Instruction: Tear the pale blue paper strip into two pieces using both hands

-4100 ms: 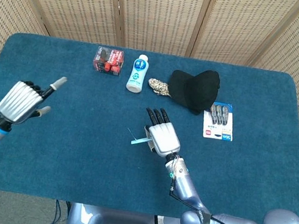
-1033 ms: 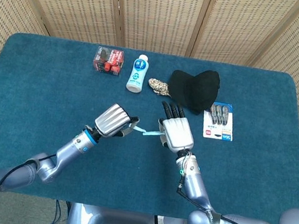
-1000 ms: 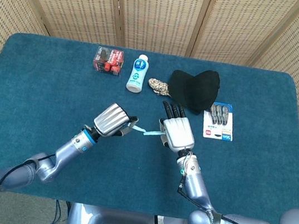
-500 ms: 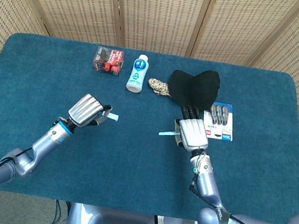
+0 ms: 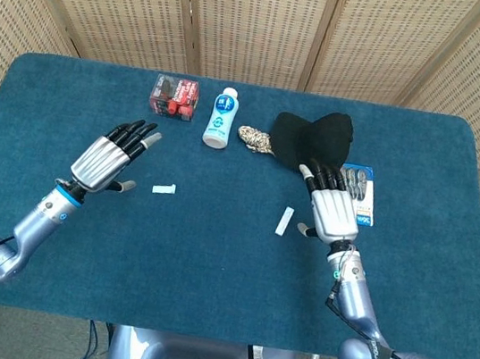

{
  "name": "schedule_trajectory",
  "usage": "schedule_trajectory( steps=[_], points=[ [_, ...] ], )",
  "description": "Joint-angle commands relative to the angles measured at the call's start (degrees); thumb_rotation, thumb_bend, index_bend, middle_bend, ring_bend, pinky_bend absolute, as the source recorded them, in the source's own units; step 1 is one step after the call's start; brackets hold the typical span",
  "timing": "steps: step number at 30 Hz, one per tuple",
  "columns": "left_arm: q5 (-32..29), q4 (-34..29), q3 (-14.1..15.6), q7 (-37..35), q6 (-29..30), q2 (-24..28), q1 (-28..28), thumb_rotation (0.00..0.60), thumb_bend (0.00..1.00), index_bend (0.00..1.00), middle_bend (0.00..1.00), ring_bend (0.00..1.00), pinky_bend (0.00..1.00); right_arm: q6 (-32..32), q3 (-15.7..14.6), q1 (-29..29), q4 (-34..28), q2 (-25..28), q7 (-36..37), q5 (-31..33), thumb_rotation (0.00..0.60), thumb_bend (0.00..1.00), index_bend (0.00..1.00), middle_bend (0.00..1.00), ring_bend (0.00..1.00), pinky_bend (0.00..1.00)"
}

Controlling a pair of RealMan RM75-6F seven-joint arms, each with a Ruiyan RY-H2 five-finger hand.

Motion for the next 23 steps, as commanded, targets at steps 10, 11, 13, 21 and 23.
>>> schedule_trajectory(
  steps=[10,11,13,21,23],
  points=[
    [-9.6,-23.7,1.3,-2.5,16.1,18.5,21.8,0.600,0.00,0.00,0.00,0.00,0.00,14.8,-11.3,-17.3,14.3,7.9,24.9,-21.5,0.600,0.00,0.00,0.00,0.00,0.00],
    [-10.5,-25.3,1.8,-2.8,16.6,19.4,23.5,0.600,0.00,0.00,0.00,0.00,0.00,16.5,-12.2,-19.0,15.2,7.8,26.8,-22.7,0.600,0.00,0.00,0.00,0.00,0.00],
    [-11.8,-28.2,2.4,-2.7,17.2,20.7,26.0,0.600,0.00,0.00,0.00,0.00,0.00,19.5,-13.5,-21.5,16.3,7.7,29.0,-24.8,0.600,0.00,0.00,0.00,0.00,0.00],
    [-12.7,-33.3,4.0,-3.8,18.7,22.1,32.2,0.600,0.00,0.00,0.00,0.00,0.00,27.5,-16.1,-28.7,14.8,8.5,30.5,-30.5,0.600,0.00,0.00,0.00,0.00,0.00],
    [-11.9,-32.4,4.0,-3.2,18.5,21.6,32.5,0.600,0.00,0.00,0.00,0.00,0.00,28.2,-16.2,-29.5,13.1,9.5,28.2,-31.4,0.600,0.00,0.00,0.00,0.00,0.00]
  ],
)
